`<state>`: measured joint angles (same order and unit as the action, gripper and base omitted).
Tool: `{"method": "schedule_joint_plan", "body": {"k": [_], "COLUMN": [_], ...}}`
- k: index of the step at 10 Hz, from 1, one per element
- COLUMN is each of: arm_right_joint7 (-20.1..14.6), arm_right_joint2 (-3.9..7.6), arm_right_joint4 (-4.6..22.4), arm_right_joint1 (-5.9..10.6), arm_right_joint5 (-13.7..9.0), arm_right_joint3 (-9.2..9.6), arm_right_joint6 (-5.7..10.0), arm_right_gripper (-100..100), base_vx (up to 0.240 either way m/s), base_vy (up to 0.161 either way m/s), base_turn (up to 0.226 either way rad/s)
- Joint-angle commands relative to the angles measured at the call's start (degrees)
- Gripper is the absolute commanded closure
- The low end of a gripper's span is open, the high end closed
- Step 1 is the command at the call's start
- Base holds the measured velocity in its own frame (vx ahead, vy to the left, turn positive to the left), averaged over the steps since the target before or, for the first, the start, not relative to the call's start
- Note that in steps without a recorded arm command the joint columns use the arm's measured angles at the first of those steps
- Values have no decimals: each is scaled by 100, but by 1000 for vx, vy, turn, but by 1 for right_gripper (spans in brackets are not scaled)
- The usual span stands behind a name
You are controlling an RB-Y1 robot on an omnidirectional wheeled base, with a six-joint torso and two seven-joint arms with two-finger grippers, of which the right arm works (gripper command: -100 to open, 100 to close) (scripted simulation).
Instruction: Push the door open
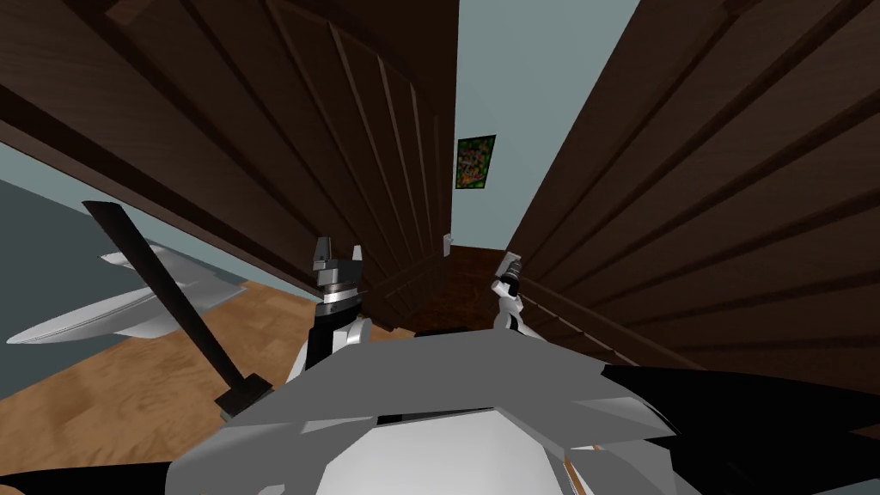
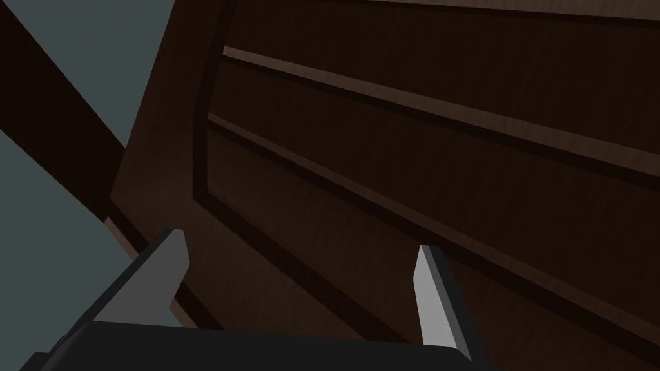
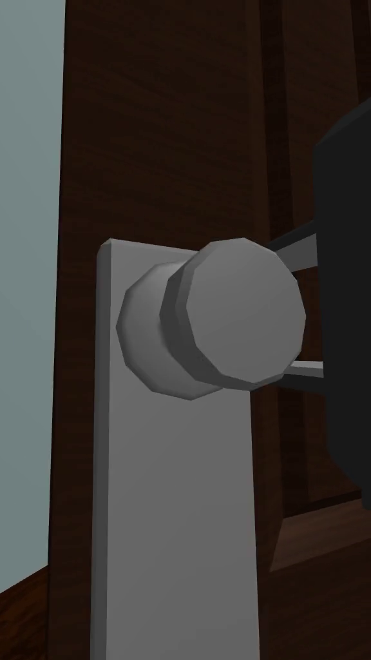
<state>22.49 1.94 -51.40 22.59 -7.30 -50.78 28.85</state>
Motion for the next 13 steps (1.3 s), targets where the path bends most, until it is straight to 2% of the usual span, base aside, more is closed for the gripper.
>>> {"method": "schedule_joint_plan", "body": {"k": [1,2,3,5,7,9,11,12,13], "arm_right_joint7": [120,219,202,245,309,370,428,412,535], "arm_right_joint2": [38,36,103,109,64,-39,-205,-163,-85], "arm_right_joint4": [-143,-147,-175,-168,-158,-148,-139,-109,-81], "arm_right_joint1": [44,96,64,73,85,97,108,113,163], "arm_right_joint5": [-42,-80,-92,-116,-151,-185,-216,-207,-239], "arm_right_joint3": [-209,-378,-363,-428,-524,-617,-704,-680,-810], "arm_right_joint6": [74,123,-27,-70,-134,-196,-255,-198,-86], "arm_right_gripper": [100,100,-100,-100,-100,-100,-100,-100,-100], "base_vx": [58,62,-40,-113,-89,-18,6,4,22], "base_vy": [-71,-110,48,180,210,215,197,69,-111], "base_turn": [20,128,59,-19,5,-6,-11,-7,171]}}
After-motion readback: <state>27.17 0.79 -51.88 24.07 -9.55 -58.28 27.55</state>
